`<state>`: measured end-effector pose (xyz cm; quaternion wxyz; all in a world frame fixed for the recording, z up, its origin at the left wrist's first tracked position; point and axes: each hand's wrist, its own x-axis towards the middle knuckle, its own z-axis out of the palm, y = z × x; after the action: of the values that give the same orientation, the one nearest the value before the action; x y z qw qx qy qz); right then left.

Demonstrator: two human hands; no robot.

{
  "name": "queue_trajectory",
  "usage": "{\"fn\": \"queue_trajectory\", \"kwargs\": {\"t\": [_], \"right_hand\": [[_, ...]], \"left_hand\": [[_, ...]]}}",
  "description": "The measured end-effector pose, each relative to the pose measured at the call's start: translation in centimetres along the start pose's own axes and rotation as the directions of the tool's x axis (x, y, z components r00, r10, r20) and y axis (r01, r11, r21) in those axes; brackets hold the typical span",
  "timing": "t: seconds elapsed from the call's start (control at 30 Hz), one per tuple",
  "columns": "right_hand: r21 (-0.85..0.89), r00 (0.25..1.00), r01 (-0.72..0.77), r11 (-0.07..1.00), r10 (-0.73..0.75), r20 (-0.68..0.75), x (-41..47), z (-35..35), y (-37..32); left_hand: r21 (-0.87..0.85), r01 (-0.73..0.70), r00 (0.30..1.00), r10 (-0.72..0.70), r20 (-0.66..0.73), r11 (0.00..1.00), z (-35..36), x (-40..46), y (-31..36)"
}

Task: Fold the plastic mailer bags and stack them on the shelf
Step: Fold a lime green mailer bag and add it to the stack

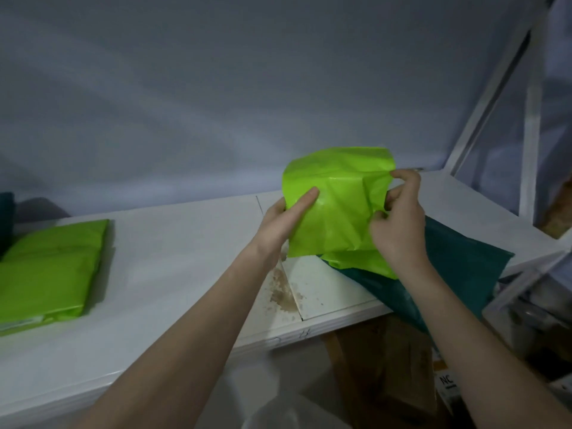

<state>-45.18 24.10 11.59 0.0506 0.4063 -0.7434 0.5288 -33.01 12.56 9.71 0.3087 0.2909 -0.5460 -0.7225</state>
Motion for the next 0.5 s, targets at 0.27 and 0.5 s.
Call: {"fn": "queue_trajectory", "kwargs": {"t": [0.27, 0.5], "right_hand": [[0.336, 0.967, -0.220, 0.916, 0.158, 0.201, -2.4, 7.5, -4.2], [0.515, 0.898, -0.410, 0.752, 0.237, 0.370, -4.7, 13.9, -7.9]], "left_hand": [[-0.011, -0.093, 0.982, 0.090, -0.166, 0.996, -9.5, -3.3, 1.9], [0.016, -0.076, 0.960, 0.077, -0.270, 0.997, -17.1, -6.9, 3.2]]}}
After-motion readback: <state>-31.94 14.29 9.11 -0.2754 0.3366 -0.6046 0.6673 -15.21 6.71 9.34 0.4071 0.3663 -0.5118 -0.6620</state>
